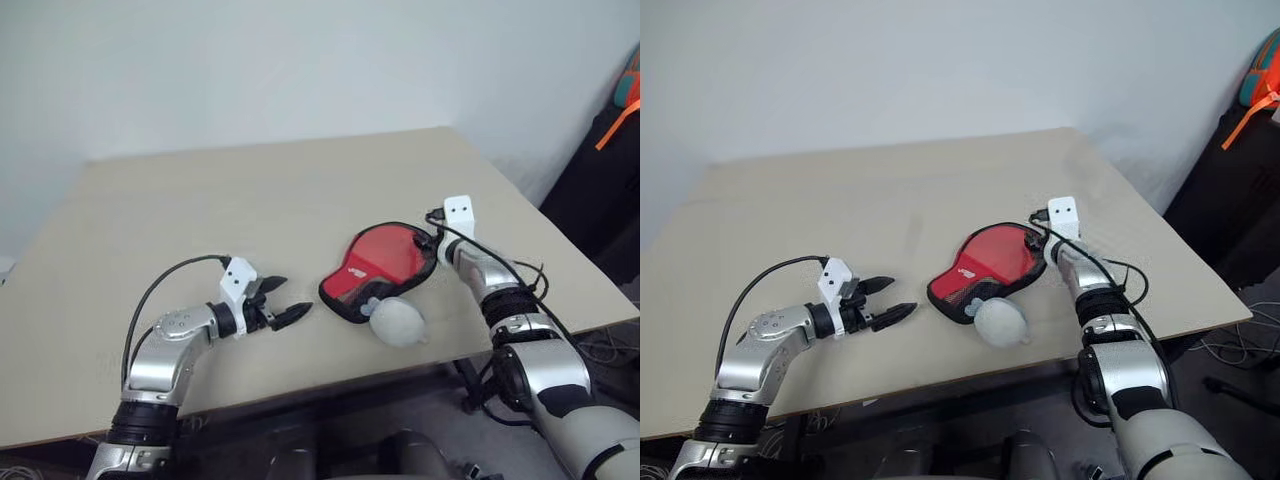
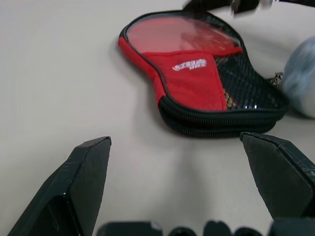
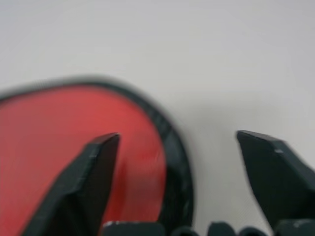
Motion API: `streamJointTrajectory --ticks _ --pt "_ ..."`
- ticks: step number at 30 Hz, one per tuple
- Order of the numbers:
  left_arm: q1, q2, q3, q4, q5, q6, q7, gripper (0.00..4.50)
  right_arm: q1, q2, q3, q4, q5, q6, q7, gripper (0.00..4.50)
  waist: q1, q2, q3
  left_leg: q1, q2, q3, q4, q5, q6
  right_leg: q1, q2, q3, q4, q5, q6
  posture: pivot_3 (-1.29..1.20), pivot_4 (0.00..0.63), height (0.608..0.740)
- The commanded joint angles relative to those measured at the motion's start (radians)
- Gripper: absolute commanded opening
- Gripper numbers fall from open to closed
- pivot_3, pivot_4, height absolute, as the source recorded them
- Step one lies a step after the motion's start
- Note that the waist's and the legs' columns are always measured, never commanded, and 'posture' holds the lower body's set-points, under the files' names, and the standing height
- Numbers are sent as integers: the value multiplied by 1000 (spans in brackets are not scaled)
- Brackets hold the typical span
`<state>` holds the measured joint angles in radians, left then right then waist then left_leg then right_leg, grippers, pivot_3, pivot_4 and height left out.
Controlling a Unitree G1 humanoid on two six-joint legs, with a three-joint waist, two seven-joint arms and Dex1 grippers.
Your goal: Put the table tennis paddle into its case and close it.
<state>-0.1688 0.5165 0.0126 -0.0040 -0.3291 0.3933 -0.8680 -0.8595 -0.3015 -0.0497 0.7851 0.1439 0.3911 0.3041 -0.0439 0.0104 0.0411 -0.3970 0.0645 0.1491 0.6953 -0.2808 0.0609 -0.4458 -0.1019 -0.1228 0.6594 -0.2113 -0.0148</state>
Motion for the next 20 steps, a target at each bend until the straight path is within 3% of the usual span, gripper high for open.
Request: streamJointTrajectory --ticks 1,7,10,14,20 --pt "7 39 52 -59 -16 -30 -4 4500 45 -66 -31 -270 103 152 156 4456 0 0 0 0 0 0 0 0 0 0 0 0 0 0 0 0 0 706" --pt "93 119 151 -129 -68 -31 -44 4500 256 -230 -51 -760 393 449 489 4456 0 0 0 0 1 -2 -1 -2 0 0 0 -1 -1 0 0 0 0 706" --pt "129 157 210 -134 -95 -39 -66 4500 367 -340 -23 -892 438 477 612 4456 1 -1 0 1 1 -3 -1 -5 6 0 0 -1 -2 0 0 0 0 706" --pt "135 177 233 -112 -93 -50 -66 4500 405 -379 3 -952 455 494 640 4456 1 -2 1 1 0 -4 0 -7 9 1 -1 -2 -2 -1 -2 0 0 706" --pt "196 146 201 -178 -99 -18 -40 4500 421 -305 41 -974 464 497 602 4456 1 -5 2 0 0 -5 0 -7 9 1 -1 -3 -3 -1 -1 0 0 706"
